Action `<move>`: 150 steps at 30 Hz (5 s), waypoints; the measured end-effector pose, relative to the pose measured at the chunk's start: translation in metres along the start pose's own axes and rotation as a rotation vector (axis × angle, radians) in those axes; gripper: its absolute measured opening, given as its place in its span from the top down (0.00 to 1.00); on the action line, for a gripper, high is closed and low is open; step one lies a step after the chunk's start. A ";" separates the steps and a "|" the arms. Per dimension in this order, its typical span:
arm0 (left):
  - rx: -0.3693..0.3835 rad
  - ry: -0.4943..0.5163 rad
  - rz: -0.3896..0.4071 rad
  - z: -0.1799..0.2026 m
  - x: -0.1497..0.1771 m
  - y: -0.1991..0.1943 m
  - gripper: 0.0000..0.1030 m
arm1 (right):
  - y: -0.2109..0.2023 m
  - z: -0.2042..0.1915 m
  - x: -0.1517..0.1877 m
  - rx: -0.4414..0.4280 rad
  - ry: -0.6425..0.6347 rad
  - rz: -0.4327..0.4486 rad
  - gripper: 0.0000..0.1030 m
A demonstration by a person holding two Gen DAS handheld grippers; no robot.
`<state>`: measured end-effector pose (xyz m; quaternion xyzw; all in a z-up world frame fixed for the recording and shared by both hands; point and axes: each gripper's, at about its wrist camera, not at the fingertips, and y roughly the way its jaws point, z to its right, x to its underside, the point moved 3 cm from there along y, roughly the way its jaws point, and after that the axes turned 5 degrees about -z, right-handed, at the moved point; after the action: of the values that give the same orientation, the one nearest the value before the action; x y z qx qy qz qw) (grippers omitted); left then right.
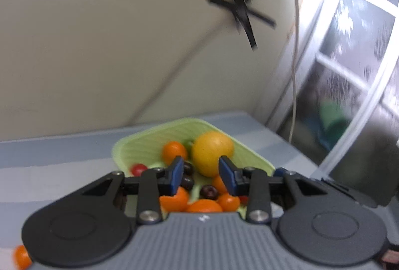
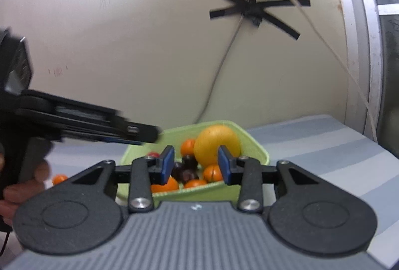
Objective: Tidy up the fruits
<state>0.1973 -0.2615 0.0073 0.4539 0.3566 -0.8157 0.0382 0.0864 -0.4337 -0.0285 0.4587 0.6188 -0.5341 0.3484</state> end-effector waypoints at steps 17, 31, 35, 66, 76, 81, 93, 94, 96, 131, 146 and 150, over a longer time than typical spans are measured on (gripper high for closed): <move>-0.277 -0.183 0.075 -0.117 0.078 -0.117 0.51 | 0.043 -0.138 0.015 -0.285 -0.260 -0.205 0.60; -0.300 0.013 -0.017 -0.095 0.090 -0.076 0.46 | 0.105 -0.150 0.025 -0.204 -0.336 -0.324 0.60; -0.313 0.020 -0.041 -0.099 0.089 -0.071 0.47 | 0.112 -0.153 0.027 -0.192 -0.346 -0.345 0.62; -0.218 0.092 -0.074 0.000 0.164 -0.137 0.71 | -0.057 -0.119 0.075 -0.293 -0.260 -0.359 0.71; -0.270 0.106 -0.081 0.007 0.176 -0.139 0.54 | -0.060 -0.124 0.086 -0.271 -0.272 -0.340 0.65; -0.275 0.109 -0.083 0.009 0.174 -0.138 0.54 | -0.070 -0.121 0.089 -0.271 -0.262 -0.331 0.63; -0.285 0.109 -0.100 0.009 0.176 -0.134 0.55 | -0.070 -0.119 0.091 -0.268 -0.263 -0.320 0.63; -0.281 0.108 -0.104 0.009 0.177 -0.134 0.58 | -0.070 -0.119 0.092 -0.267 -0.266 -0.321 0.63; -0.273 0.111 -0.111 0.009 0.178 -0.132 0.71 | -0.070 -0.120 0.093 -0.264 -0.273 -0.318 0.63; -0.114 0.022 -0.060 0.000 -0.006 0.030 0.63 | 0.025 -0.002 0.006 -0.039 -0.038 -0.100 0.67; -0.397 0.026 -0.013 0.034 0.090 -0.098 0.40 | -0.060 -0.027 0.044 -0.090 0.218 -0.169 0.57; -0.453 -0.024 -0.006 0.036 0.120 -0.121 0.21 | -0.085 -0.038 0.061 -0.085 0.274 -0.200 0.54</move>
<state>0.0546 -0.1621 -0.0065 0.4228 0.5316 -0.7202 0.1411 -0.0121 -0.3852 -0.0488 0.4483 0.7251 -0.4718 0.2252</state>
